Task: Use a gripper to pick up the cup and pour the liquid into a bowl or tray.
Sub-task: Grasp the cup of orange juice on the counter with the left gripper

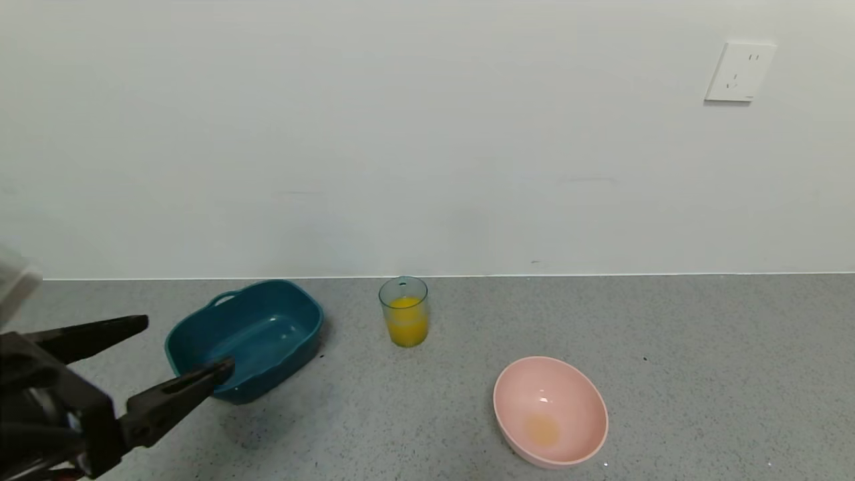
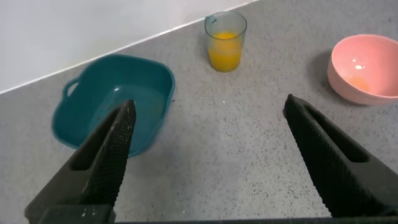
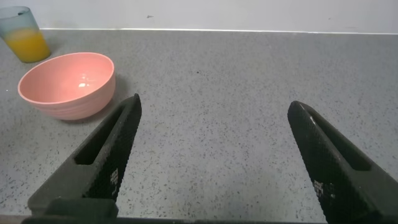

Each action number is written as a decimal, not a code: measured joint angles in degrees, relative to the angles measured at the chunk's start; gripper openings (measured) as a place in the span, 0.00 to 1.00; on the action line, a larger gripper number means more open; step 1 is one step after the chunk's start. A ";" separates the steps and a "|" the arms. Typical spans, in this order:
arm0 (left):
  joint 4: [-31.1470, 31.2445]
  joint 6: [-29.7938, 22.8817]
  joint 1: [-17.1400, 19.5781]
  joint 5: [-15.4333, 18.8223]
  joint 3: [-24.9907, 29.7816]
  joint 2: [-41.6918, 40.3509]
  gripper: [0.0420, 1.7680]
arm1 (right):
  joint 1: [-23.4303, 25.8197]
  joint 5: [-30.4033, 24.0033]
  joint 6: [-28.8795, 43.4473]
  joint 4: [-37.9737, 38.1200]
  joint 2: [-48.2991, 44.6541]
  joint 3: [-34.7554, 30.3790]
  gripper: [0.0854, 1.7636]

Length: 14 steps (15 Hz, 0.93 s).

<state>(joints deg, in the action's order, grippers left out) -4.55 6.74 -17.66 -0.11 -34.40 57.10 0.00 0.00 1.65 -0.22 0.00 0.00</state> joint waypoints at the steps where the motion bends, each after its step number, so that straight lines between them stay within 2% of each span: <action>1: -1.23 -0.79 -1.88 -1.34 0.10 2.68 0.97 | 0.00 0.00 0.00 -0.02 0.00 0.00 0.97; 8: -15.02 -9.72 -13.81 -12.42 0.56 23.55 0.97 | 0.00 0.00 0.02 0.00 0.00 0.00 0.97; 14: -31.78 -13.30 -17.42 -17.71 0.04 44.02 0.97 | 0.00 0.00 0.00 0.00 0.00 0.00 0.97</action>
<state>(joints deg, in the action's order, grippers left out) -36.33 -6.56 -35.08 -17.82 -34.37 101.12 0.00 0.00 1.65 -0.22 0.00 0.00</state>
